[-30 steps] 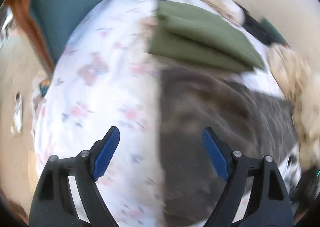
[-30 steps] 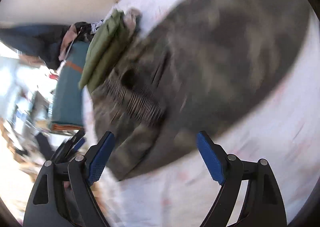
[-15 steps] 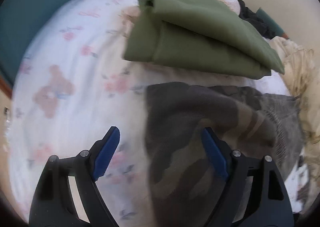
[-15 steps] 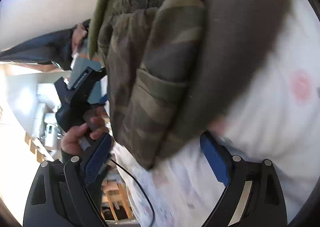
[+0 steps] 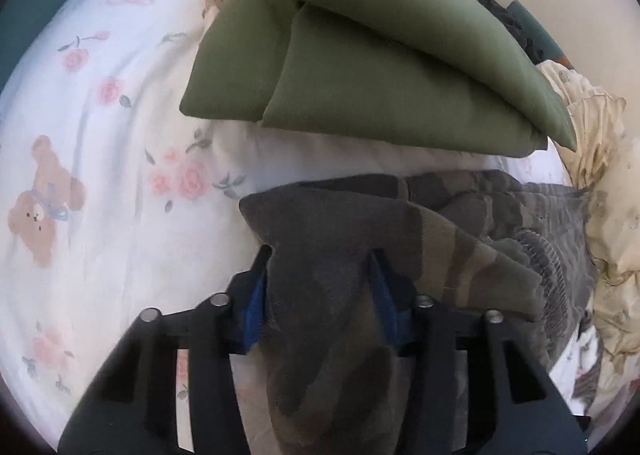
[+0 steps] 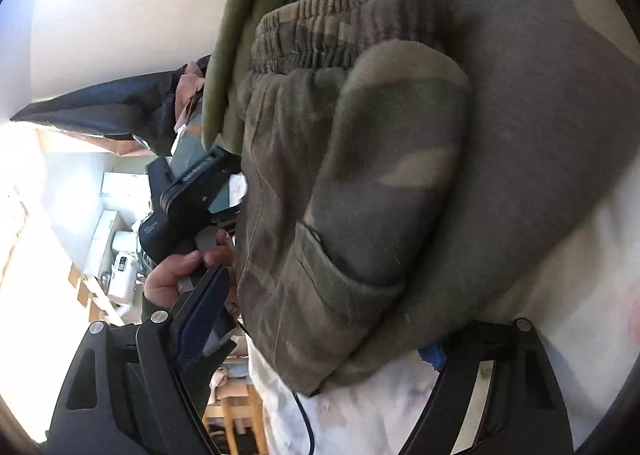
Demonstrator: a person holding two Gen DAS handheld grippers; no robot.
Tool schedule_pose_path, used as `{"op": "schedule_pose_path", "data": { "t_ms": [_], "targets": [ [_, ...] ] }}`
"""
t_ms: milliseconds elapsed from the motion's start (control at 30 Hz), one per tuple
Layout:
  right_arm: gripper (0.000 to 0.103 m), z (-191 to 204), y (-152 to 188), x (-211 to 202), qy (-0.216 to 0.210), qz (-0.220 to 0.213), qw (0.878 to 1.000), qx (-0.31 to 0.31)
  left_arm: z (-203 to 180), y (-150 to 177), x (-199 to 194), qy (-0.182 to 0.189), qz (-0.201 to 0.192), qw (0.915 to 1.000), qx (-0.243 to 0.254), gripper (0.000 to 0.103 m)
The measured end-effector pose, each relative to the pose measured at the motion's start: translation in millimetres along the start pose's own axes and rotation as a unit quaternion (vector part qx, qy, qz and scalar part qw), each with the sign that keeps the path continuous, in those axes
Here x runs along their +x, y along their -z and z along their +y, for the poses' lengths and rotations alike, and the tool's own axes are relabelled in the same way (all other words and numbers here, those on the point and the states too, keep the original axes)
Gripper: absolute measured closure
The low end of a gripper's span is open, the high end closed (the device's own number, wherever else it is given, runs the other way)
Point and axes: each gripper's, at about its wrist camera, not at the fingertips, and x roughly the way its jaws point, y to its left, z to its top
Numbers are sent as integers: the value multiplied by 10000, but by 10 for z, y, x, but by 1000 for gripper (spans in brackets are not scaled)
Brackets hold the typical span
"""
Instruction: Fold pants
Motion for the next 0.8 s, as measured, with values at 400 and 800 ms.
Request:
{"op": "schedule_pose_path", "data": {
  "t_ms": [400,800],
  "targets": [
    [92,236,105,-283,261,-229,9982,-485,-487,68,-655,-357,-353,9955,799,93],
    [92,839,799,-491,128,78,9948,-1010,-104,563,-1716,-580,-384,9934,907,93]
  ]
}}
